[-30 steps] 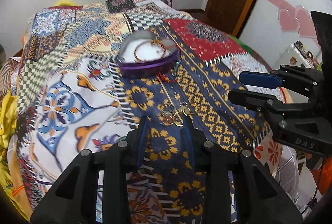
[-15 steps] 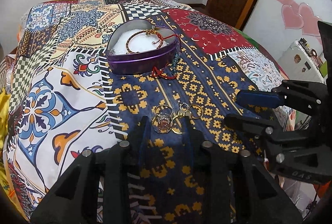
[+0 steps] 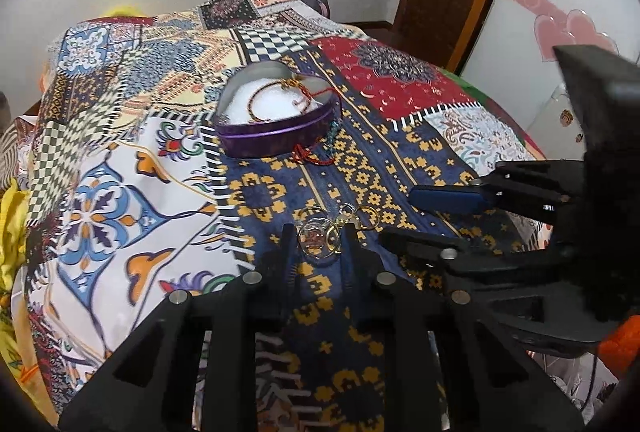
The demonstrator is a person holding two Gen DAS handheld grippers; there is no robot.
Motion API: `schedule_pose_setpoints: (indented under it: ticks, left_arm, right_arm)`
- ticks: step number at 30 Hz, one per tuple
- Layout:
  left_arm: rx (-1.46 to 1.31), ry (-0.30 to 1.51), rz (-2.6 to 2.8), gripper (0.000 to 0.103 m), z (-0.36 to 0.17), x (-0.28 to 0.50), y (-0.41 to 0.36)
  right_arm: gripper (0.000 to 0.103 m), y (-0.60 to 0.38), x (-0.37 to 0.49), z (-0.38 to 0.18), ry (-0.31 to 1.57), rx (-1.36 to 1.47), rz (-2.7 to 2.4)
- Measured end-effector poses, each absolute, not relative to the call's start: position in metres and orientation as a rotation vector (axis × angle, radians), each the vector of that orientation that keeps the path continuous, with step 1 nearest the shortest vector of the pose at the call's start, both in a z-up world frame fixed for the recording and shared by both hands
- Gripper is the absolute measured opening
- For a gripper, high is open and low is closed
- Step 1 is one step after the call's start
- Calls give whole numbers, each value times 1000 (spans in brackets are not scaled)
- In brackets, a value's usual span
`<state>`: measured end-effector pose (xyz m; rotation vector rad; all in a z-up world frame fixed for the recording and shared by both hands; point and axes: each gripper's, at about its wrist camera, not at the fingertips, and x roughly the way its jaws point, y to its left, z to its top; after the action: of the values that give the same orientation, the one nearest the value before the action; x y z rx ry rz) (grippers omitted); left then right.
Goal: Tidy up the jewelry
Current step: 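Grasp a gold ring from the cover with the right gripper, then carry the gold ring over the tin and release it inside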
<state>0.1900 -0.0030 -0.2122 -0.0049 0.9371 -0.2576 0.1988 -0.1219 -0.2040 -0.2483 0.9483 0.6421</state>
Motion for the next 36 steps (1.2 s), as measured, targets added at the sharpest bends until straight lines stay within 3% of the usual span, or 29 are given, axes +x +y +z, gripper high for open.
schedule_pose_setpoints:
  ticks: [13,16,25,36]
  left_arm:
    - [-59,915,-231,21,-206,185,19]
    - [-60,914,-230,21,-206,184,18]
    - [-61,893,-225,21,-196,179,18]
    - [-58,829,-222,21,-170,177,16]
  right_arm:
    - [33,-105,210,-213,925,-280,677]
    - [19,-102,206,-213,912,-304,689]
    - [19,-105,204,-205,919,-280,663]
    - [19,-118,198,-158,799,-234,635]
